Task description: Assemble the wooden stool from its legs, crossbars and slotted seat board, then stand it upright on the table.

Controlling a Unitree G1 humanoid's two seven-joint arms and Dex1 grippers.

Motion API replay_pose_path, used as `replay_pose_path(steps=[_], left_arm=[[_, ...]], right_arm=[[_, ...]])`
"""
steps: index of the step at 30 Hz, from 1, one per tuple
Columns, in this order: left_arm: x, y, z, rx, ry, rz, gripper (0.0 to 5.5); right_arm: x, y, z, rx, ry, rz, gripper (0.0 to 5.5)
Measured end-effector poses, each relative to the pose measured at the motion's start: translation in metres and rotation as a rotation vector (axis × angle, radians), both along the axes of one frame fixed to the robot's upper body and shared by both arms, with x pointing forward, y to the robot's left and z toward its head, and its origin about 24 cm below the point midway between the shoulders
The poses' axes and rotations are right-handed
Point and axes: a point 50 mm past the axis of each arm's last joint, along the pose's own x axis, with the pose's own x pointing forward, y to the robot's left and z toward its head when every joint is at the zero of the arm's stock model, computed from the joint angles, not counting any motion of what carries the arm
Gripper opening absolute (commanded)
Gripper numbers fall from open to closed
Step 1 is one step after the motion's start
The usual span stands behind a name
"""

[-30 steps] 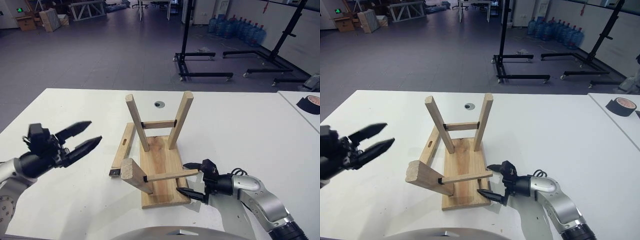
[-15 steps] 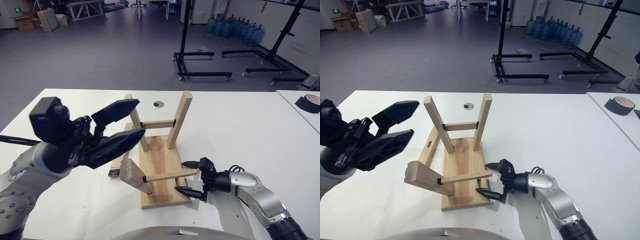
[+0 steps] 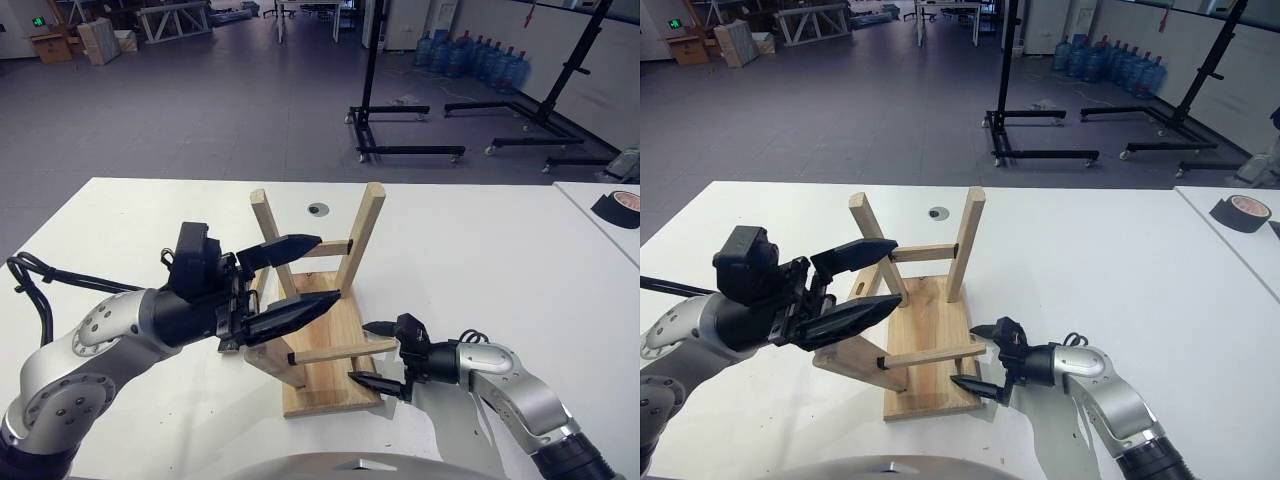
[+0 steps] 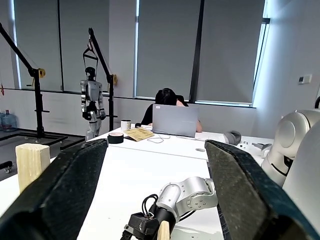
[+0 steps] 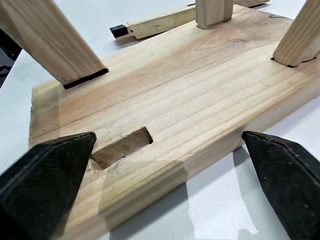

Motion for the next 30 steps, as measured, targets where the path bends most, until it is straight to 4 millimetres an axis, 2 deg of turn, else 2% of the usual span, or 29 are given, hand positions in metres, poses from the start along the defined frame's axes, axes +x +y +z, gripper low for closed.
replay_pose_path(steps=[7,11,15,17,21,23,27,30], left_arm=[[0.012,0.013,0.004,0.012,-0.021,0.135,3.54],[0.017,0.024,0.038,-0.071,-0.190,0.243,3.54],[0.016,0.035,0.048,-0.119,-0.209,0.294,3.54],[0.024,0.048,0.034,-0.049,-0.147,0.391,3.54],[0.023,0.075,-0.017,0.115,0.067,0.565,3.54],[0.023,0.081,-0.048,0.220,0.181,0.646,3.54],[0.022,0.066,-0.101,0.321,0.414,0.748,3.54],[0.025,0.058,-0.126,0.353,0.522,0.857,3.54]], right_arm=[[-0.001,0.002,0.001,-0.003,0.004,-0.012,5.40],[-0.002,0.003,0.001,0.001,0.001,-0.014,5.40],[-0.001,0.004,0.001,0.006,0.000,-0.017,5.40],[-0.001,0.004,0.000,0.008,0.002,-0.019,5.40],[-0.004,0.002,-0.001,0.012,0.003,-0.031,5.40],[-0.005,0.001,-0.001,0.012,0.005,-0.032,5.40],[-0.006,-0.003,0.001,0.001,0.015,-0.013,5.40],[-0.006,-0.004,0.001,-0.002,0.016,-0.008,5.40]])
